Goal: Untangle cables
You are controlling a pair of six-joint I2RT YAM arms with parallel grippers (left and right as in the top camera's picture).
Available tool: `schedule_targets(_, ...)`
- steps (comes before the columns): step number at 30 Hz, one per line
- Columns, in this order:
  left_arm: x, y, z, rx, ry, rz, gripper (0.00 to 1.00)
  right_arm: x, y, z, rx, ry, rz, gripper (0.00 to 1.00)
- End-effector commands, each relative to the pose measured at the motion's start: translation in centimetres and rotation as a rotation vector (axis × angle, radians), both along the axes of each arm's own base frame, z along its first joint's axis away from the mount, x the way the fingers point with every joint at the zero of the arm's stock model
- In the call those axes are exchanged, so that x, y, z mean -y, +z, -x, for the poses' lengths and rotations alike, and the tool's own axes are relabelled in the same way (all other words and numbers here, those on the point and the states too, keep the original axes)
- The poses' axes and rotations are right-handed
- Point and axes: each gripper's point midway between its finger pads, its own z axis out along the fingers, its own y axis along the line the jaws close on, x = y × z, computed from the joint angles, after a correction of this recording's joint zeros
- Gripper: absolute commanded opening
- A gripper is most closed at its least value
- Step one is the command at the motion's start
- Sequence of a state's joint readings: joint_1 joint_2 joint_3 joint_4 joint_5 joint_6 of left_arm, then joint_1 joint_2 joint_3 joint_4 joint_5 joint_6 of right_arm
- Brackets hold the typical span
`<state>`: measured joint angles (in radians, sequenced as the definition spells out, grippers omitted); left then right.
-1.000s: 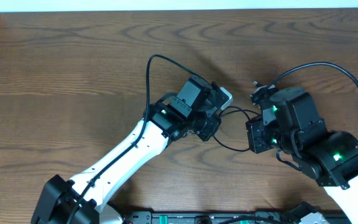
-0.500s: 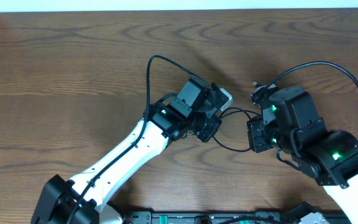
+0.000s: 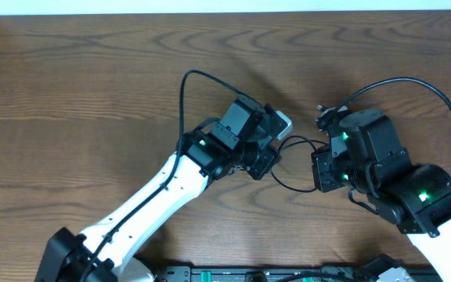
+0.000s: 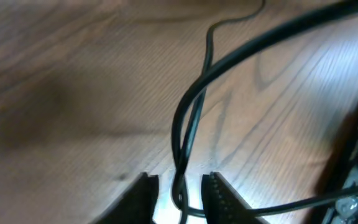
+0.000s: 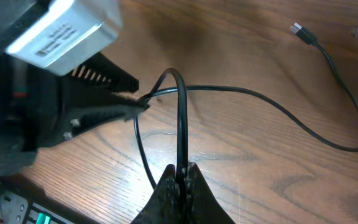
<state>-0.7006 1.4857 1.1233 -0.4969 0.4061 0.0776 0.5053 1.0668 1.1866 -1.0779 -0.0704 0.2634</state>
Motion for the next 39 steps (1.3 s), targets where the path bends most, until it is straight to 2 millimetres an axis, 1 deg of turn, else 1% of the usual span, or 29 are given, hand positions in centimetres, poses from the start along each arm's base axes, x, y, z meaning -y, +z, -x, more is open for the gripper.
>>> schedule_targets(1,0.0,1.2,0.1,0.018,0.001,0.023,0.08,0.1,0.4,-0.2,0.012,-0.011,0.001,0.01)
schedule_targets(3,0.0,1.2,0.1,0.019,0.001,0.023,0.07,0.2,0.3,-0.1,0.008,-0.011,0.003,0.01)
schedule_targets(7,0.0,1.2,0.1,0.018,0.001,0.023,0.08,0.3,0.2,0.1,-0.001,-0.011,0.008,0.01)
schedule_targets(11,0.0,1.1,0.1,0.017,0.001,0.021,0.22,0.3,0.2,0.0,0.000,-0.011,0.008,0.01)
schedule_targets(12,0.0,1.1,0.1,0.017,0.001,0.021,0.22,0.3,0.2,0.0,0.000,-0.011,0.008,0.01)
schedule_targets(20,0.0,0.8,0.0,0.011,0.000,0.014,0.22,0.2,0.2,0.1,-0.001,-0.011,0.008,0.01)
schedule_targets(26,0.1,-0.1,-0.1,-0.006,-0.002,-0.001,0.22,0.2,0.2,0.1,0.000,-0.011,0.008,0.01)
schedule_targets(39,0.2,-0.1,-0.1,-0.005,-0.002,0.000,0.21,0.3,0.2,0.0,0.000,-0.011,0.008,0.01)
